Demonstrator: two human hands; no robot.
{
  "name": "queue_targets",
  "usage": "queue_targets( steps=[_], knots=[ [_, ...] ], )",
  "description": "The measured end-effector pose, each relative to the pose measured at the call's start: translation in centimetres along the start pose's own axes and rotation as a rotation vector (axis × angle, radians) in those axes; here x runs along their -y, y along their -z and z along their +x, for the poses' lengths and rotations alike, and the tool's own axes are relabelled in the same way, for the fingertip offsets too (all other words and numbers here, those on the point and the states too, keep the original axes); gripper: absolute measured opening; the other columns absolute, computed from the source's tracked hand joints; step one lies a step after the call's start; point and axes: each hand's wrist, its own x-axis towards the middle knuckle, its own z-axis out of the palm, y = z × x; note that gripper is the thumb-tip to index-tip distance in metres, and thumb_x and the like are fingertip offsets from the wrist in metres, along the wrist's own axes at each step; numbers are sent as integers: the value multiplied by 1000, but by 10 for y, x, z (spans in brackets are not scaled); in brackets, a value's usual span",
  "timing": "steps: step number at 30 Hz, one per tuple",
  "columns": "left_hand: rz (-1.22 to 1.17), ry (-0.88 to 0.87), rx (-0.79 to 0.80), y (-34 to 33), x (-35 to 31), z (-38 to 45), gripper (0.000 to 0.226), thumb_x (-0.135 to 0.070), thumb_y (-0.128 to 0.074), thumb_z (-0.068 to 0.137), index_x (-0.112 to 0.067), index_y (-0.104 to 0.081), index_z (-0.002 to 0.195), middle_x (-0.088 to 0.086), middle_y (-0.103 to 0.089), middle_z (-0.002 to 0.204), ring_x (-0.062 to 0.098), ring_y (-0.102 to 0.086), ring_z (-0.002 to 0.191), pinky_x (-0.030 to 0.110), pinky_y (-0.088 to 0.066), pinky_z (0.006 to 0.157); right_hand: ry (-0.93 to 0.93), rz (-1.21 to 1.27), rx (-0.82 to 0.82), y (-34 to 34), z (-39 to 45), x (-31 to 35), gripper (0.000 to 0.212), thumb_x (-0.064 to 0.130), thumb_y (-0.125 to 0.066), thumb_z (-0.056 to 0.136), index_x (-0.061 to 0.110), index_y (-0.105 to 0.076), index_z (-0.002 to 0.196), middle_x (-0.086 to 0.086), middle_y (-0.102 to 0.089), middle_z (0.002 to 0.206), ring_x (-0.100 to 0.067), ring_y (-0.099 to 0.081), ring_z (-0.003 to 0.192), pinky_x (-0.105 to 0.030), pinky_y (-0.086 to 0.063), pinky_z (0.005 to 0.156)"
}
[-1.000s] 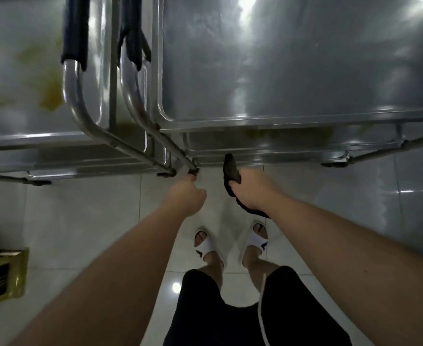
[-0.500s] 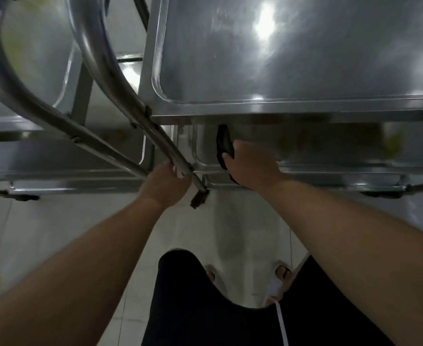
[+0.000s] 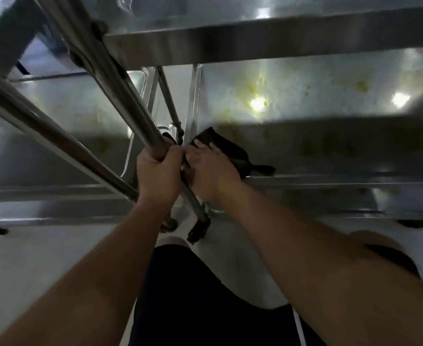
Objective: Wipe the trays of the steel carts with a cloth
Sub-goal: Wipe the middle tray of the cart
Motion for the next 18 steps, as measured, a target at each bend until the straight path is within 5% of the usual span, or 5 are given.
queue_targets(
  steps=[8, 13, 18],
  knots=[
    [-6, -82, -100, -6, 11, 2, 17, -25, -61, 71, -23, -58, 54, 6, -53, 52, 20, -52, 51, 25, -45, 50, -157, -124, -102, 18, -43, -68, 61, 45, -30, 109, 20, -28, 164, 5, -21, 173, -16, -11, 161, -43, -9, 130],
    [-8, -123, -138, -9, 18, 6, 13, -19, -61, 74, -14, -56, 62, 7, -52, 53, 21, -53, 50, 25, -45, 50, -570, -192, -239, 82, -122, -199, 65, 40, -42, 106, 9, -31, 161, -19, -37, 164, -37, -33, 152, -51, -27, 123],
    [-27, -149, -162, -10, 23, 10, 15, -20, -61, 73, -20, -56, 59, 6, -52, 52, 21, -53, 48, 25, -44, 48, -968, -139, -252, 113, -145, -241, 70, 44, -30, 108, 4, -18, 164, -16, -19, 172, -35, -16, 159, -54, -14, 128]
  ],
)
